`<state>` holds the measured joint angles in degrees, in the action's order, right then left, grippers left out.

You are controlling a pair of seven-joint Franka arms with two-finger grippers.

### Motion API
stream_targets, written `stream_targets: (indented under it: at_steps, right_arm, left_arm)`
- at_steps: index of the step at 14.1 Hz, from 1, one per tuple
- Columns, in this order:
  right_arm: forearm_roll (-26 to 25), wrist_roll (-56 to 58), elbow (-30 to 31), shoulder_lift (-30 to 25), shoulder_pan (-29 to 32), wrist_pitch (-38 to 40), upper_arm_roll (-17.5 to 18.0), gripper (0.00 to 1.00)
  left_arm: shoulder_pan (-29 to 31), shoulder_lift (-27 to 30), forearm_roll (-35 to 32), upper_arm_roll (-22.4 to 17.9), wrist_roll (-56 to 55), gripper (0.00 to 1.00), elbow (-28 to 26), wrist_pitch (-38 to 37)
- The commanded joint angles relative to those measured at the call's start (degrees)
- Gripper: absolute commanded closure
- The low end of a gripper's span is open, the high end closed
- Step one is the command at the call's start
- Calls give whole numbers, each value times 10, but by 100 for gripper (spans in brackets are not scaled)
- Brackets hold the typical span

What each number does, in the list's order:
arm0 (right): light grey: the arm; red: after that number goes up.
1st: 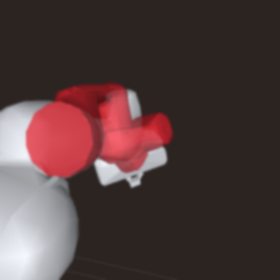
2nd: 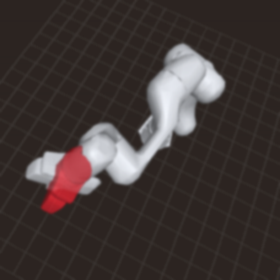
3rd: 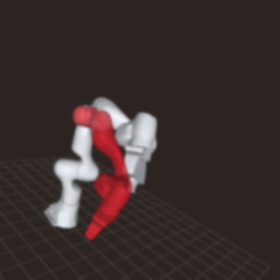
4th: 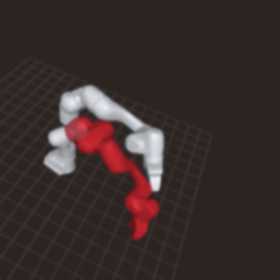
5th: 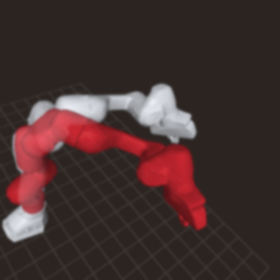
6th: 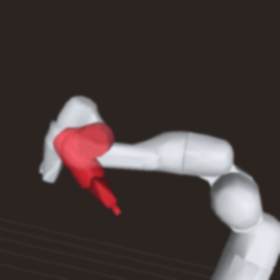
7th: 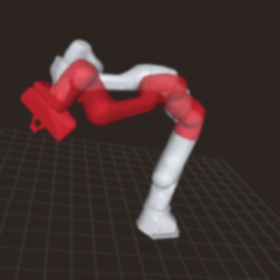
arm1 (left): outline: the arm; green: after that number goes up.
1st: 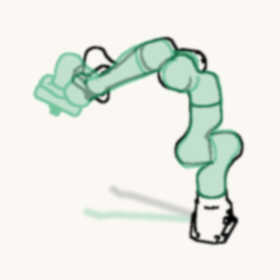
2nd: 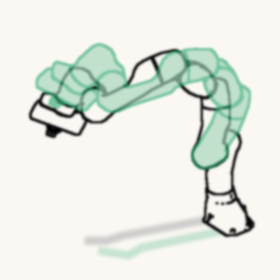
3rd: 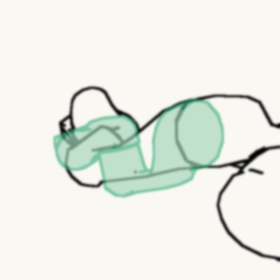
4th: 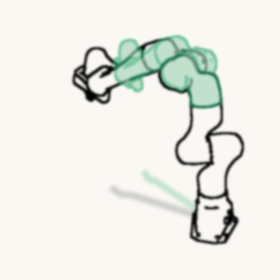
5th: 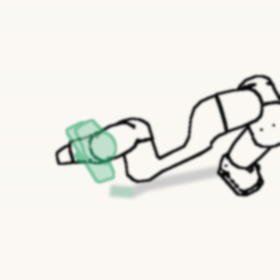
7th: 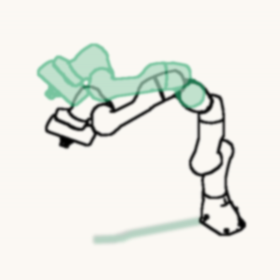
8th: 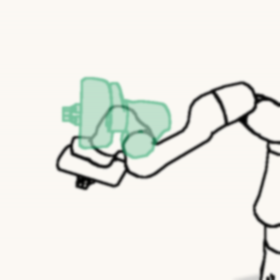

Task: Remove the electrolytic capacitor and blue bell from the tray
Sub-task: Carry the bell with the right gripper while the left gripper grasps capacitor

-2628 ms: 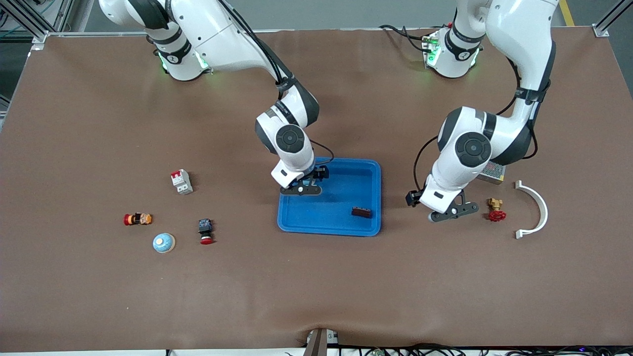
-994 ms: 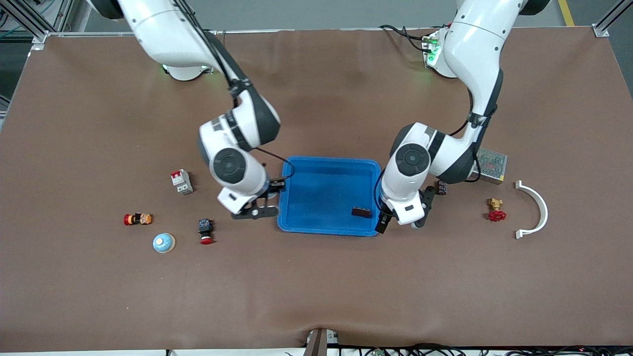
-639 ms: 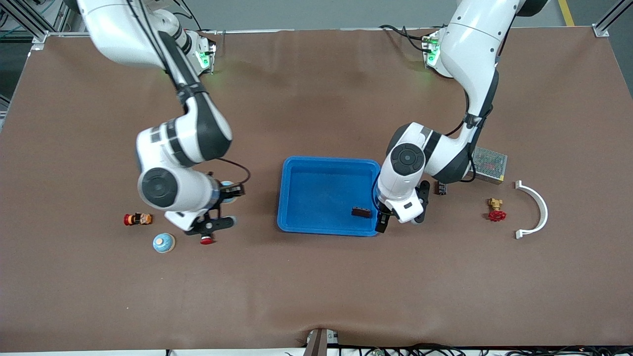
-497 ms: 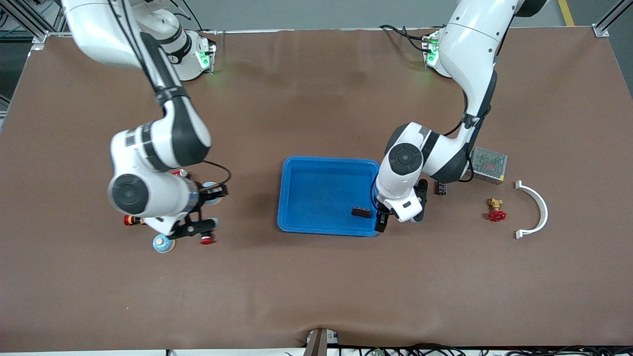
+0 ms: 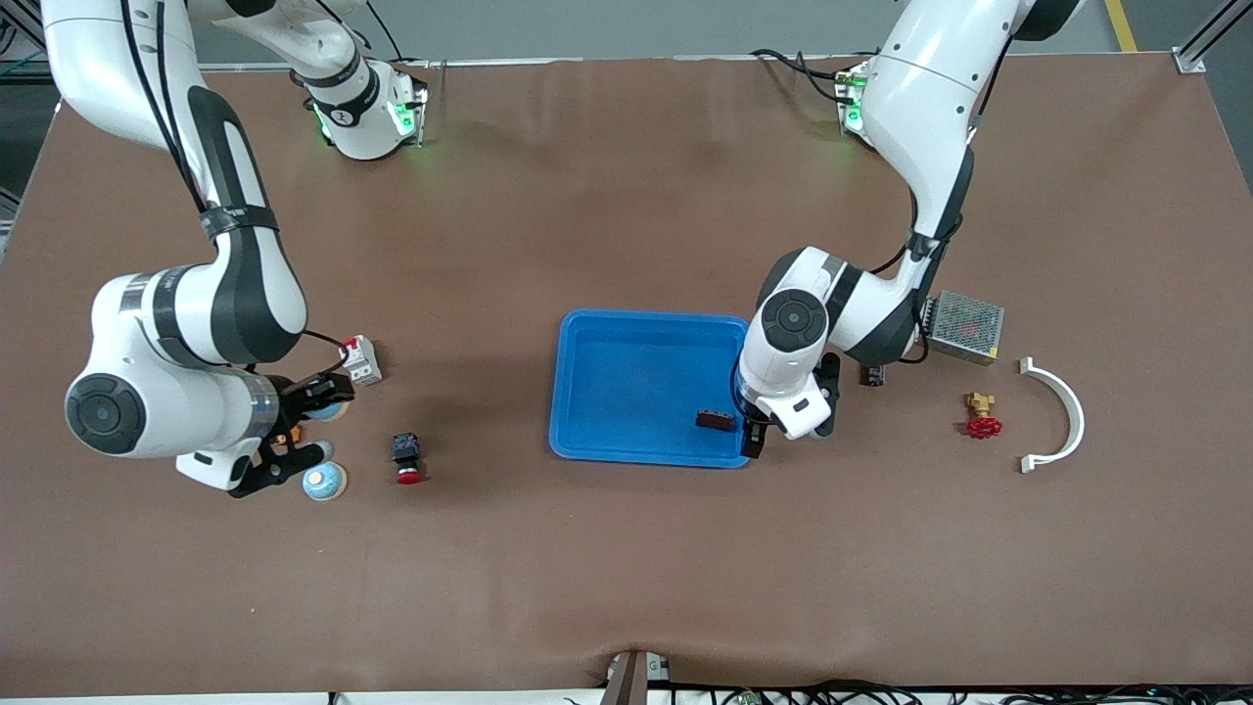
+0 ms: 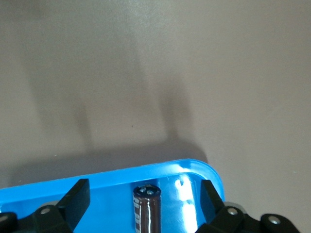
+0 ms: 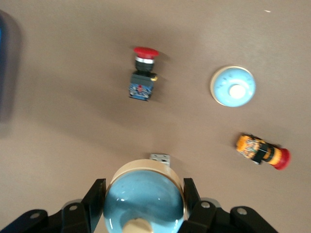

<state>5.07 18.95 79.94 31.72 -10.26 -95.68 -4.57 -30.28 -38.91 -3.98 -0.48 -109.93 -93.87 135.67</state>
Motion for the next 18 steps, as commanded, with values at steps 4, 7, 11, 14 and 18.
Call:
stream_targets:
  at_steps: [4, 7, 11, 14, 18]
  right_arm:
    - [-22, 91, 106, -87, 52, -30, 10, 57]
    - [-22, 155, 114, -83, 93, -50, 10, 57]
    - [-22, 229, 158, -80, 132, -129, 9, 57]
    - [-22, 267, 206, -77, 155, -199, 10, 57]
    - [-21, 299, 248, -69, 179, -255, 10, 57]
  left_arm:
    - [-24, -19, -15, -5, -14, 0, 14, 2]
    - [-29, -19, -15, -5, -14, 0, 14, 2]
    - [-29, -43, -16, -5, -13, 0, 40, 2]
    - [-33, -60, -16, -5, -10, 0, 61, 3]
    - [-36, -69, -22, -5, -13, 0, 65, 3]
